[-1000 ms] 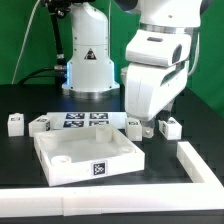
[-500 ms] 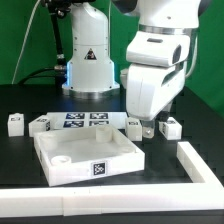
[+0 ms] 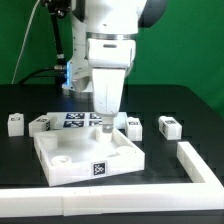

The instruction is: Assemble one leg

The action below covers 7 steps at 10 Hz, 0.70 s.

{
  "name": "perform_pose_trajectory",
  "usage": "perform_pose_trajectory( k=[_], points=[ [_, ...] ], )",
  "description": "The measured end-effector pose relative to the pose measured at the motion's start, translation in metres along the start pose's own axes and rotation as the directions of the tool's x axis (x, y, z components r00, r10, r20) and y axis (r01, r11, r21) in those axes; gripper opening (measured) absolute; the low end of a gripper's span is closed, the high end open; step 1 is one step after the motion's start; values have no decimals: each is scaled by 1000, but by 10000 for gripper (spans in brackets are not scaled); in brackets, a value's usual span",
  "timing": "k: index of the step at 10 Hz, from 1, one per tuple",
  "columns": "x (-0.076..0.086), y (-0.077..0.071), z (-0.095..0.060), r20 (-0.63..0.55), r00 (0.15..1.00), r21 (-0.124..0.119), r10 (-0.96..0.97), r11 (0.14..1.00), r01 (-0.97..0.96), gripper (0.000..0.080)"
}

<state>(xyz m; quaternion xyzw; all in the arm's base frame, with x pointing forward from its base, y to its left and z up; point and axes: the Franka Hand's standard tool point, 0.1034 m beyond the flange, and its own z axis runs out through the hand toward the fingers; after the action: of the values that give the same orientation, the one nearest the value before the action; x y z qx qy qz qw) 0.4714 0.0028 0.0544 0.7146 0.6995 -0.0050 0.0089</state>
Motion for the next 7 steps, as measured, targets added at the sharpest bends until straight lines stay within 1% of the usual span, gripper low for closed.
perform_pose_trajectory(
  k=[1, 4, 5, 6, 7],
  points=[
    [0, 0, 0, -1, 999, 1, 40, 999, -40, 650],
    [0, -1, 1, -1, 999, 3, 38, 999, -38, 650],
    [-3, -3, 3, -1, 1000, 2, -10, 1000, 10, 650],
    [-14, -17, 9, -5, 992, 6, -123, 992, 123, 650],
    [-22, -33, 14, -10, 985, 14, -174, 985, 174, 650]
  ],
)
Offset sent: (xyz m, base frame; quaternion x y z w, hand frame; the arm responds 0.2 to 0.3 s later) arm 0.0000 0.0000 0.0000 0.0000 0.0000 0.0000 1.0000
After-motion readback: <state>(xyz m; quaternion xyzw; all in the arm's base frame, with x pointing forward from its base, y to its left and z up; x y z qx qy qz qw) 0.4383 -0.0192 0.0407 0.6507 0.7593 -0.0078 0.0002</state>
